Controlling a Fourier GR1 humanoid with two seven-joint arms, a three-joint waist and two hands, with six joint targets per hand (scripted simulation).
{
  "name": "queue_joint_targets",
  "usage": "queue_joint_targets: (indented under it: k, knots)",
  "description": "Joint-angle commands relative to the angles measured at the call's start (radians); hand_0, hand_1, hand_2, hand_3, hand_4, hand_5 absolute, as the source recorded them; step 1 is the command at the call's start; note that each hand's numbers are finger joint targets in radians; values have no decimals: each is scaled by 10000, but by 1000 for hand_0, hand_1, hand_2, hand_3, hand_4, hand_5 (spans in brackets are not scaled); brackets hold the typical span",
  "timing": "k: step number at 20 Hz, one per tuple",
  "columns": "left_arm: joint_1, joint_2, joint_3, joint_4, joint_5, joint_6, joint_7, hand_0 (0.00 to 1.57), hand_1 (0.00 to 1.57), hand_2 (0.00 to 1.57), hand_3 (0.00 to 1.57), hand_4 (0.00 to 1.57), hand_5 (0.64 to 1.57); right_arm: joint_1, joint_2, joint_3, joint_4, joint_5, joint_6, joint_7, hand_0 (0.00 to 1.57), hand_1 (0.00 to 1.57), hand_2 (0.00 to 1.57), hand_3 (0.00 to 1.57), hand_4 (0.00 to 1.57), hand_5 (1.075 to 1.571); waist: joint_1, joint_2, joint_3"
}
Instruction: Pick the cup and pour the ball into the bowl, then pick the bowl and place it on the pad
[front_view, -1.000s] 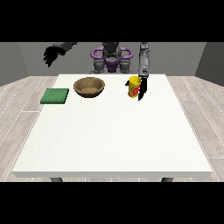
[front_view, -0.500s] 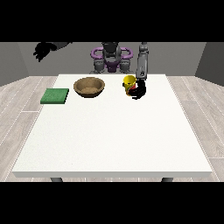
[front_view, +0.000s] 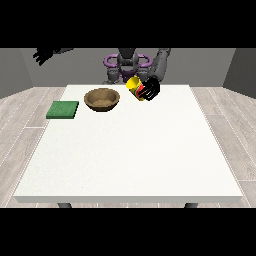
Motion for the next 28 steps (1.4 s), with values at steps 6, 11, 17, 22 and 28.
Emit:
queue_joint_targets:
  k: [6, 11, 17, 22, 28]
  knots:
    - [-1974, -519, -2338, 1193, -3786, 585, 4579, 1362, 1362, 1571, 1571, 1448, 1533, 336, -145, -209, 1465, 260, 437, -645, 0, 0, 0, 0, 681, 1559, 358, -850, -22]
    - [-3499, -789, -3252, 1739, -5398, -347, 6498, 1359, 1359, 1571, 1571, 1466, 1531, 327, -355, -366, 2306, 202, 982, -1086, 0, 0, 0, 0, 675, 1556, 377, -728, -15]
    - [-4118, -803, -4616, 2274, -7175, -995, 8480, 1367, 1367, 1571, 1571, 1312, 1563, -242, -442, -132, 2363, 89, 1005, -509, 0, 0, 0, 154, 697, 1557, -17, -870, -34]
    - [-4698, -806, -5918, 2227, -8267, -2691, 9933, 1396, 1396, 1571, 1571, 1038, 1571, -627, 135, 361, 2425, 382, 737, -617, 0, 0, 0, 265, 691, 1554, -557, -1102, -37]
    - [-4461, -807, -6852, 697, -8301, -4952, 9526, 254, 254, 1235, 1557, 1077, 1570, -943, 197, 474, 2864, 709, 454, -825, 0, 0, 0, 324, 690, 1553, -327, -1160, -44]
